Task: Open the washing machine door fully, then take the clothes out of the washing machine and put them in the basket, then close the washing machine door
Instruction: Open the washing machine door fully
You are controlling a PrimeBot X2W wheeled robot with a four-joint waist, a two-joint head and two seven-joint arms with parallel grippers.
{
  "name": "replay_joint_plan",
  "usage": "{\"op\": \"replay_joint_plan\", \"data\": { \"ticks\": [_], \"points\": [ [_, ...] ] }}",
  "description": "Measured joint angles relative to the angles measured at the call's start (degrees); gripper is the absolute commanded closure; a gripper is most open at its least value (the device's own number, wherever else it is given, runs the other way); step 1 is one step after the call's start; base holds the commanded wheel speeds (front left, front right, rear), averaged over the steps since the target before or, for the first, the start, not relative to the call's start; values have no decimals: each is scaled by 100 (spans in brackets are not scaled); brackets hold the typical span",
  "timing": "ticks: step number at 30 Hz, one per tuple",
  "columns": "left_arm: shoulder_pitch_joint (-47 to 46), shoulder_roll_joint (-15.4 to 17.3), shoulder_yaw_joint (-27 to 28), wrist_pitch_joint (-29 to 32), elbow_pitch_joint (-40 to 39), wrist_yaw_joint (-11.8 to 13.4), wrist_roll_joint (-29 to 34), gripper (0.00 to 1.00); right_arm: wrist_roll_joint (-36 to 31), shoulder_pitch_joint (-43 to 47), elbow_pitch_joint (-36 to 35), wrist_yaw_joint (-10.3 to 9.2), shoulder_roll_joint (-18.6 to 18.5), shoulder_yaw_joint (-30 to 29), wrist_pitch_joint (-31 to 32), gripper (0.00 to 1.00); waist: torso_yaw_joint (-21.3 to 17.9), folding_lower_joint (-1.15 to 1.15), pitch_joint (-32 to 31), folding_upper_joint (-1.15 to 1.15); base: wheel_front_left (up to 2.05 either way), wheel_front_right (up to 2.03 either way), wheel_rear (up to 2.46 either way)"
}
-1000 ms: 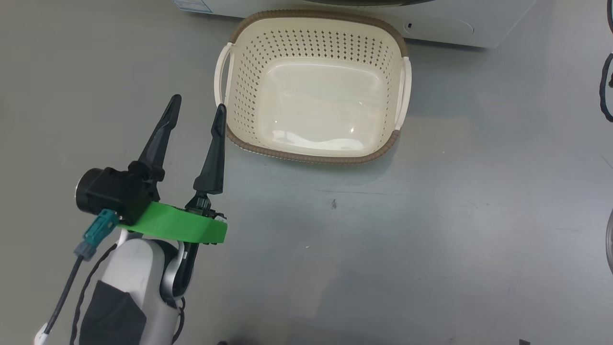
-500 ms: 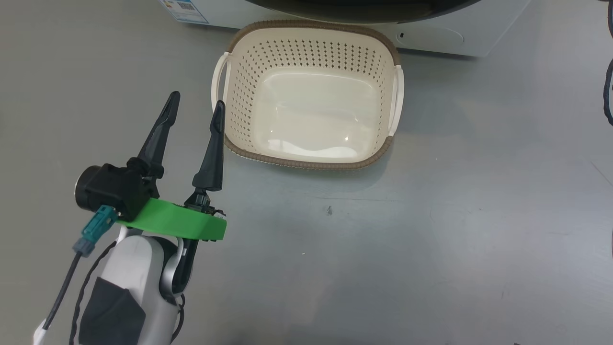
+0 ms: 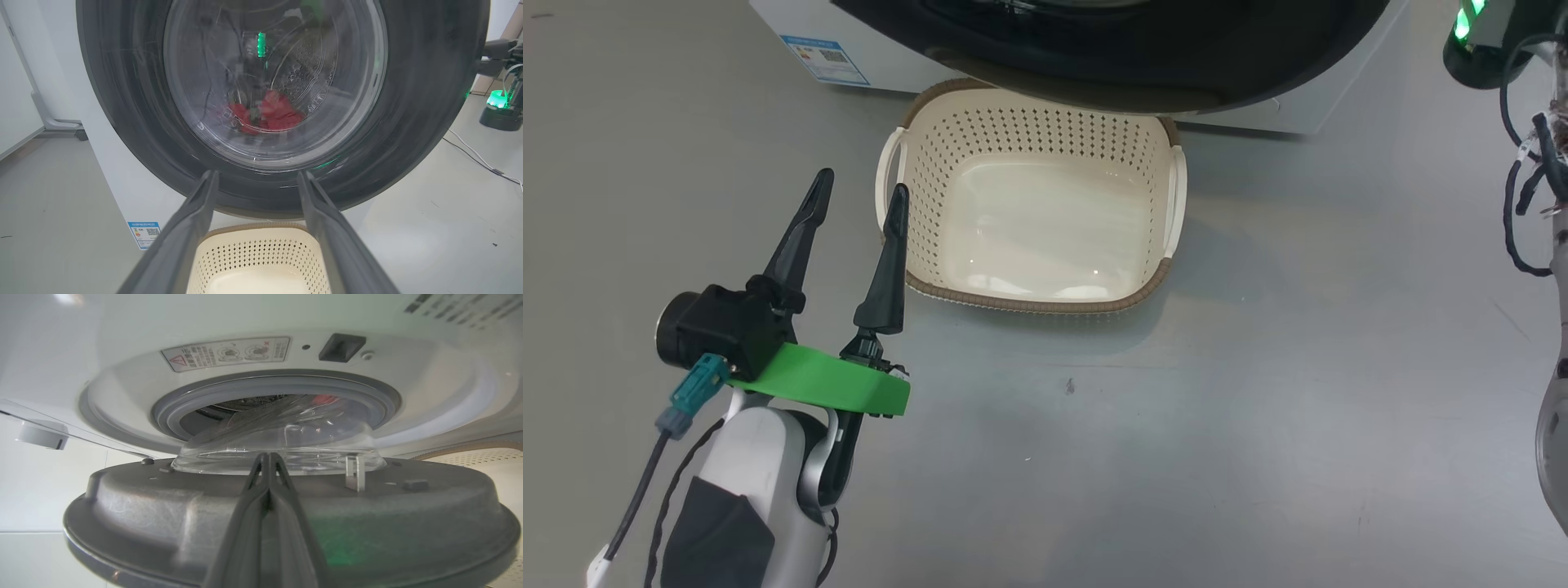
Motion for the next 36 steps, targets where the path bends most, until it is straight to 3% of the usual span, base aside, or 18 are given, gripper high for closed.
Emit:
{"op": "replay_joint_plan", "data": {
  "ticks": [24, 36],
  "points": [
    [489, 2, 34, 0, 269, 1, 143, 0, 311, 1254, 53, 89, 449, 259, 573, 100, -145, 0, -805, 0, 0, 0, 0],
    [715, 5, 32, 0, 342, 1, 162, 0, 467, 1767, -374, 98, 544, 466, 754, 100, -58, 0, -1117, 0, 0, 0, 0]
  ]
}}
